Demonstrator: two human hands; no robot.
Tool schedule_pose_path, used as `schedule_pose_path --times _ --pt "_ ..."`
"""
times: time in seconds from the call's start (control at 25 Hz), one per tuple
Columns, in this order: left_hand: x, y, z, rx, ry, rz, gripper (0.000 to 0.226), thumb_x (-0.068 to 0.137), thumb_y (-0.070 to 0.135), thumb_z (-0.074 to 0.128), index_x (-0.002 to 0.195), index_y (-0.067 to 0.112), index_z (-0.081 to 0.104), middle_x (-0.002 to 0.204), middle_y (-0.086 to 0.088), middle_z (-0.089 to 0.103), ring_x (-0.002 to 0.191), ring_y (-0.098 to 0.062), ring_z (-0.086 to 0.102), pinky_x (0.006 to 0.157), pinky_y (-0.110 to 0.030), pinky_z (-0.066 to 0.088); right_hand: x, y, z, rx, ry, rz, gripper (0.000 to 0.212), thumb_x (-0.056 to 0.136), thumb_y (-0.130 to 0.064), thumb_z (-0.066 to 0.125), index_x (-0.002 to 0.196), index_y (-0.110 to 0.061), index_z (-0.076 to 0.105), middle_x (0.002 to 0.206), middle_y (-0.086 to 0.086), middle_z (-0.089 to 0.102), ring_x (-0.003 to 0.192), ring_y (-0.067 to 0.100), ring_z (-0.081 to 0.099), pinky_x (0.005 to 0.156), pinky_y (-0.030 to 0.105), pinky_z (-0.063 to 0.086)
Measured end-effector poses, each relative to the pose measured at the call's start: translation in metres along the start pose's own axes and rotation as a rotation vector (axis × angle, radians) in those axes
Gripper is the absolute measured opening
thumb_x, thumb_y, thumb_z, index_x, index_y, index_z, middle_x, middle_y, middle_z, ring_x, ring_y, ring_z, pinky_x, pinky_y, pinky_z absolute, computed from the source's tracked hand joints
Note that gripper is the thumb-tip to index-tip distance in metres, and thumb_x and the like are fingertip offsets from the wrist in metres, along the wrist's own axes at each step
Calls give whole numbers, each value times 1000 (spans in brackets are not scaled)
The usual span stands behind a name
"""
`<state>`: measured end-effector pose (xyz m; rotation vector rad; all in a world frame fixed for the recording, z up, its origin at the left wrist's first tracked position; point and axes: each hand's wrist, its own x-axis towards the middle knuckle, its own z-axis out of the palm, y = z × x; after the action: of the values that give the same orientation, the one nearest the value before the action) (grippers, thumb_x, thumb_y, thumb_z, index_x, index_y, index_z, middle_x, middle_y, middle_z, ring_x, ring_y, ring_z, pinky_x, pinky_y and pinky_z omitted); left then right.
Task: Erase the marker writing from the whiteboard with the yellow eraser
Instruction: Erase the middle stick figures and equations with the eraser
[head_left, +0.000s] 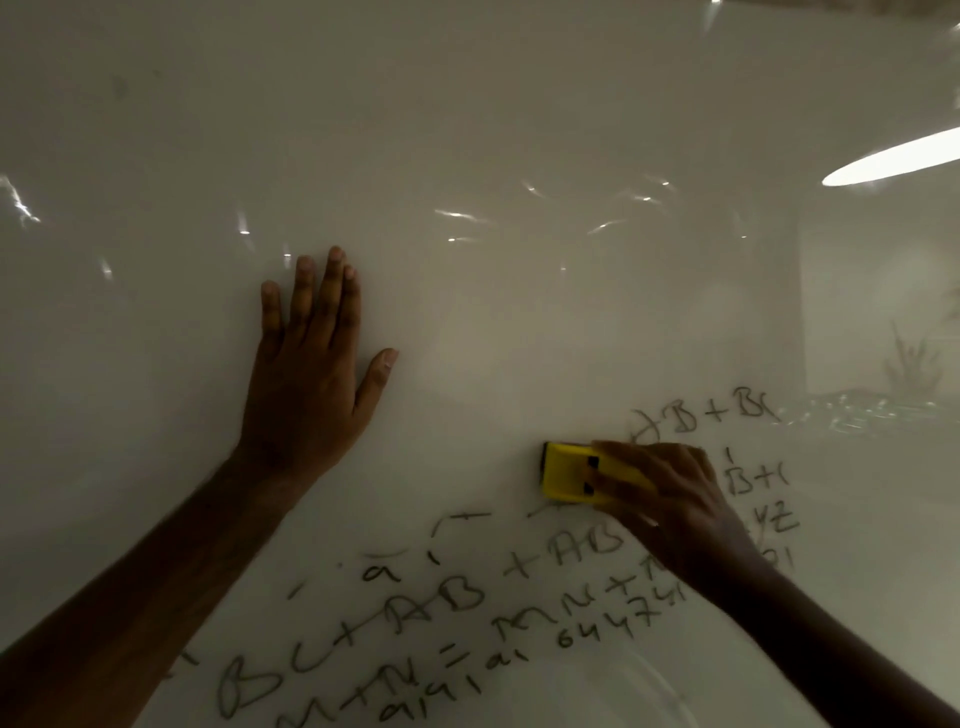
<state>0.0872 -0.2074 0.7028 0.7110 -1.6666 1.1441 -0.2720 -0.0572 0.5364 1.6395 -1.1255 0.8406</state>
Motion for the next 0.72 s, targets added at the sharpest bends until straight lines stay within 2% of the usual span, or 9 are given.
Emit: schedule_pose_path --times 0.08,0.16,0.24,0.4,0.52,0.64,0.72 --pt "0 2 0 -6 -6 -2 83 113 55 28 171 -2 14 181 -21 9 167 -44 8 135 -55 -4 3 23 -10 13 47 139 39 100 -41 61 139 -35 64 155 -3 53 120 31 59 96 51 48" --pt "1 6 1 -25 -6 -10 85 112 56 28 171 -2 13 181 -22 7 167 -45 5 135 -53 -6 22 42 -20 55 149 315 36 102 -42 63 133 -27 71 150 2 59 118 32 56 92 57 51" --pt "3 11 2 -49 -19 -10 87 111 58 28 171 -3 11 181 -22 5 167 -45 2 135 -52 -10 42 45 -22 71 200 423 42 98 -44 63 133 -24 71 148 4 60 116 33 54 90 57 52" --pt "6 18 3 -44 -22 8 90 111 60 28 171 -4 10 181 -23 3 167 -45 2 135 -51 -9 32 13 -5 95 157 298 36 99 -35 67 134 -29 70 153 0 57 113 29 54 90 50 50" --pt "6 19 3 -36 -14 29 89 111 58 30 171 -5 12 181 -24 7 167 -45 6 136 -51 -7 -9 9 3 40 84 174 32 101 -39 65 132 -31 72 152 -3 57 111 28 57 91 44 46" --pt "6 21 3 -26 -18 30 88 110 57 31 170 -5 13 180 -25 8 167 -45 7 136 -52 -5 -28 37 -11 62 74 308 36 100 -44 62 135 -36 67 152 -5 56 119 28 56 92 53 51" --pt "7 23 3 -33 -28 36 89 110 58 32 170 -6 13 180 -26 7 167 -45 8 136 -53 -4 -23 59 -21 92 139 452 37 99 -43 66 134 -31 69 150 1 58 123 29 53 93 61 52"
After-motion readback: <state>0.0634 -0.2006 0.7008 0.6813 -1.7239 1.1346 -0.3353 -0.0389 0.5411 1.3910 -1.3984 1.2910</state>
